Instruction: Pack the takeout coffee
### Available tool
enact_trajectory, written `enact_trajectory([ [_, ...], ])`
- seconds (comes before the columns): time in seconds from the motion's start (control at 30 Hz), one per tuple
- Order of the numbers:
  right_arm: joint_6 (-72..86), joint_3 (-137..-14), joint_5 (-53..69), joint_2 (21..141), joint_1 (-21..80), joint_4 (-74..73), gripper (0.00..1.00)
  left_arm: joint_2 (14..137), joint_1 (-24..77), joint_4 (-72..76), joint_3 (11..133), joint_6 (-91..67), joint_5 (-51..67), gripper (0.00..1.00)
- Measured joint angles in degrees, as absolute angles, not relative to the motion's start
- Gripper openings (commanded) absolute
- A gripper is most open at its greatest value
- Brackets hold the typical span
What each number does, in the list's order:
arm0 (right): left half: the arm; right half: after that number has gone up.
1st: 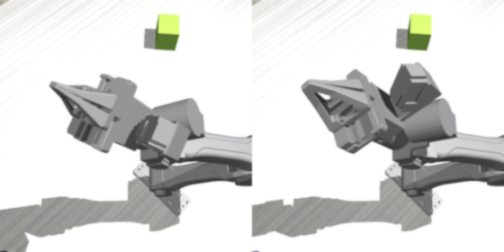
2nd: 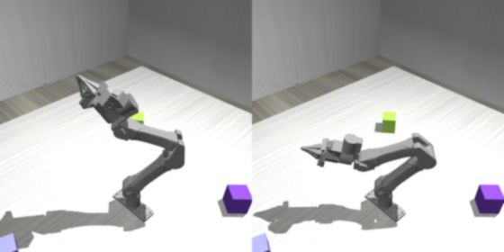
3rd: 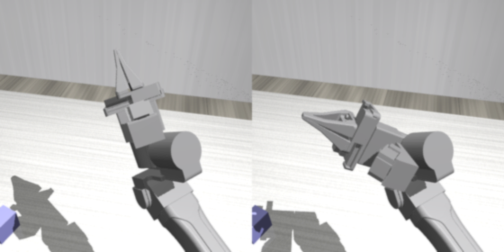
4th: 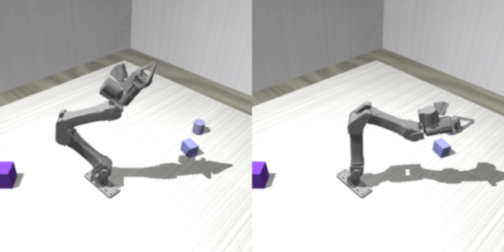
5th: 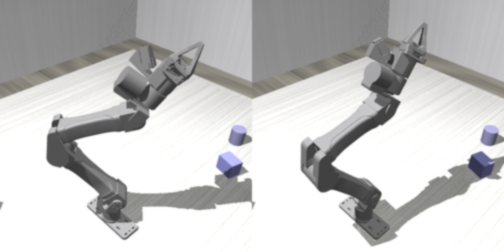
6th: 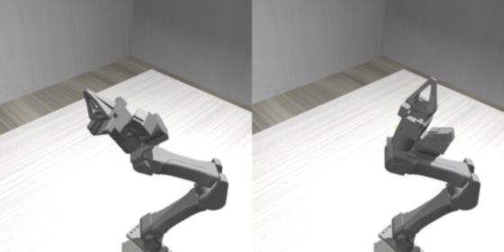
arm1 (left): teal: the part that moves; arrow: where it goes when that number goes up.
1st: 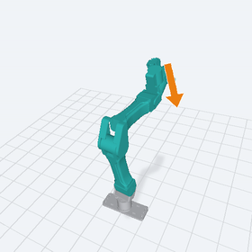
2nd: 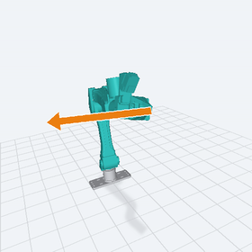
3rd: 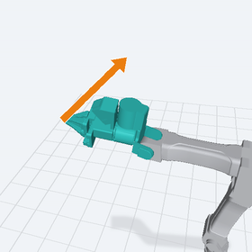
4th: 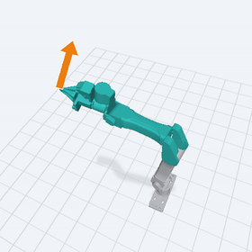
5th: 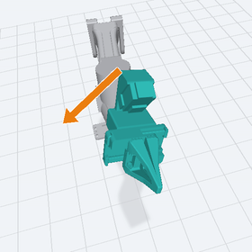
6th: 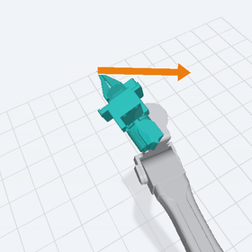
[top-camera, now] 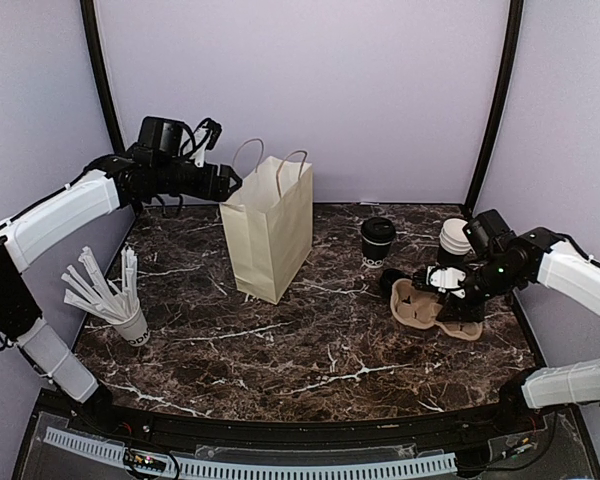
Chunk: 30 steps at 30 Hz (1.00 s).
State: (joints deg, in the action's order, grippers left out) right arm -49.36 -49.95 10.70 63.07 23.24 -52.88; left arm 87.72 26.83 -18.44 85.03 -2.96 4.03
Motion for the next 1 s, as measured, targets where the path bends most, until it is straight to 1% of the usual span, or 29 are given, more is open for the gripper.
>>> enact_trajectory([
  [0.1, -48.7, -49.9, 11.0, 62.7, 23.2, -52.4, 0.36, 91.9, 26.8, -21.2, 88.6, -2.9, 4.5, 0.79],
  [0.17, -48.3, -49.9, 11.1, 62.7, 23.2, -52.2, 0.36, 94.8, 26.8, -22.9, 92.2, -2.7, 5.0, 0.72],
  [0.2, -48.0, -49.8, 11.2, 62.6, 23.2, -52.0, 0.36, 96.2, 26.8, -23.4, 94.1, -2.7, 5.1, 0.67],
  [0.23, -47.8, -49.6, 11.2, 62.6, 23.2, -51.7, 0.36, 97.4, 26.8, -24.0, 95.8, -2.7, 5.2, 0.65],
  [0.27, -47.6, -49.4, 11.3, 62.6, 23.2, -51.5, 0.36, 98.6, 26.8, -24.4, 97.4, -2.7, 5.4, 0.60],
  [0.3, -47.5, -49.2, 11.4, 62.5, 23.2, -51.3, 0.36, 99.5, 26.8, -24.9, 98.5, -2.7, 5.5, 0.58],
  [0.33, -47.4, -48.9, 11.4, 62.5, 23.2, -51.1, 0.36, 100.6, 26.8, -25.8, 100.2, -2.6, 5.8, 0.52],
  [0.4, -47.2, -48.7, 11.6, 62.4, 23.2, -51.0, 0.36, 102.6, 26.8, -27.3, 102.8, -2.9, 6.6, 0.48],
  [0.47, -47.2, -48.7, 11.6, 62.4, 23.2, -50.8, 0.36, 104.3, 26.8, -29.1, 105.2, -3.0, 7.2, 0.47],
  [0.57, -46.9, -48.7, 11.8, 62.2, 23.2, -50.5, 0.36, 106.6, 26.8, -31.7, 108.7, -3.3, 8.0, 0.36],
  [0.73, -46.3, -48.7, 12.2, 61.5, 23.2, -50.0, 0.36, 108.0, 26.8, -35.3, 111.4, -3.7, 9.6, 0.26],
  [0.8, -46.2, -48.8, 12.3, 61.4, 23.2, -49.9, 0.36, 108.1, 26.8, -36.5, 111.8, -3.8, 10.3, 0.21],
  [0.87, -46.2, -48.9, 12.3, 61.2, 23.2, -49.6, 0.36, 108.1, 26.8, -37.4, 112.2, -3.9, 11.0, 0.12],
  [1.0, -46.2, -49.3, 12.2, 60.7, 23.2, -48.8, 0.37, 108.2, 26.8, -38.8, 112.4, -3.9, 11.8, 0.02],
])
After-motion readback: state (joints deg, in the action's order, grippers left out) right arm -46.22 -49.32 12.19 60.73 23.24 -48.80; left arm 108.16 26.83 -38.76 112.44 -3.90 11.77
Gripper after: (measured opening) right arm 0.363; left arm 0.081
